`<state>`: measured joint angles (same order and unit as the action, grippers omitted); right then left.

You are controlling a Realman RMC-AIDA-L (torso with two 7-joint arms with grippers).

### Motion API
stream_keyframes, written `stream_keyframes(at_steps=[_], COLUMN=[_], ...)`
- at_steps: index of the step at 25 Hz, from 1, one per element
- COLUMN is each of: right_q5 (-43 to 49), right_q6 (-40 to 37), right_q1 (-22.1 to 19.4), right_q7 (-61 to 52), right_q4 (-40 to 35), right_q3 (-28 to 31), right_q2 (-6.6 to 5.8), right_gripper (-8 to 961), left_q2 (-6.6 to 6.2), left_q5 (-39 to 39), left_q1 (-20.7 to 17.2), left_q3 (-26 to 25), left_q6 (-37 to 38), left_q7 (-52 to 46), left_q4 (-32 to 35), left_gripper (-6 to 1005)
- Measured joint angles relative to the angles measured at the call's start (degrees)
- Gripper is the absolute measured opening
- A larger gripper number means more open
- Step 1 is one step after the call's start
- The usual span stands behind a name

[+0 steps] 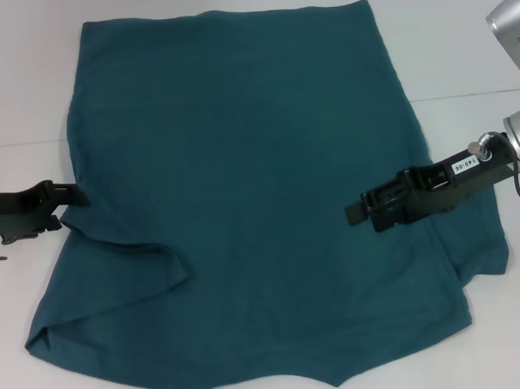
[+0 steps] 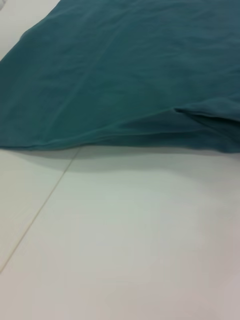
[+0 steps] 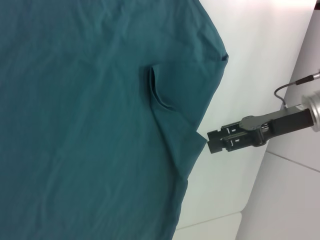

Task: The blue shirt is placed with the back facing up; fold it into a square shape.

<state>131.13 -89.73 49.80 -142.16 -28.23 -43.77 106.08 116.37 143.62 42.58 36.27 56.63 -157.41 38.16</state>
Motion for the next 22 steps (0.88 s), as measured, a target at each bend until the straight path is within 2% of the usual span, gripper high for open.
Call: stream_keyframes(at_steps=[10, 19, 22], right_q5=[0.00, 0.00, 0.00], right_q6=[0.00, 0.00, 0.00], right_q1=[-0.67, -0.76, -0.76], right_q7=[-0.05, -0.05, -0.05], right_q4=[0.15, 0.10, 0.10], right_q3=[0.00, 0.09, 0.14], right_q2=[0.00, 0.05, 0.06], right_gripper=[703, 704, 702], left_q2=[-0.36, 0.86, 0.95], left_q5=[0.18, -0.63, -3.30], left_q1=[1.41, 3.48, 4.59], left_q3=[0.22, 0.55, 0.56], left_q6=[-4.70, -4.20, -2.08], left_q7=[0.38, 2.50, 5.26], left_q4=[-4.18, -4.97, -5.84], left_gripper=[627, 627, 627])
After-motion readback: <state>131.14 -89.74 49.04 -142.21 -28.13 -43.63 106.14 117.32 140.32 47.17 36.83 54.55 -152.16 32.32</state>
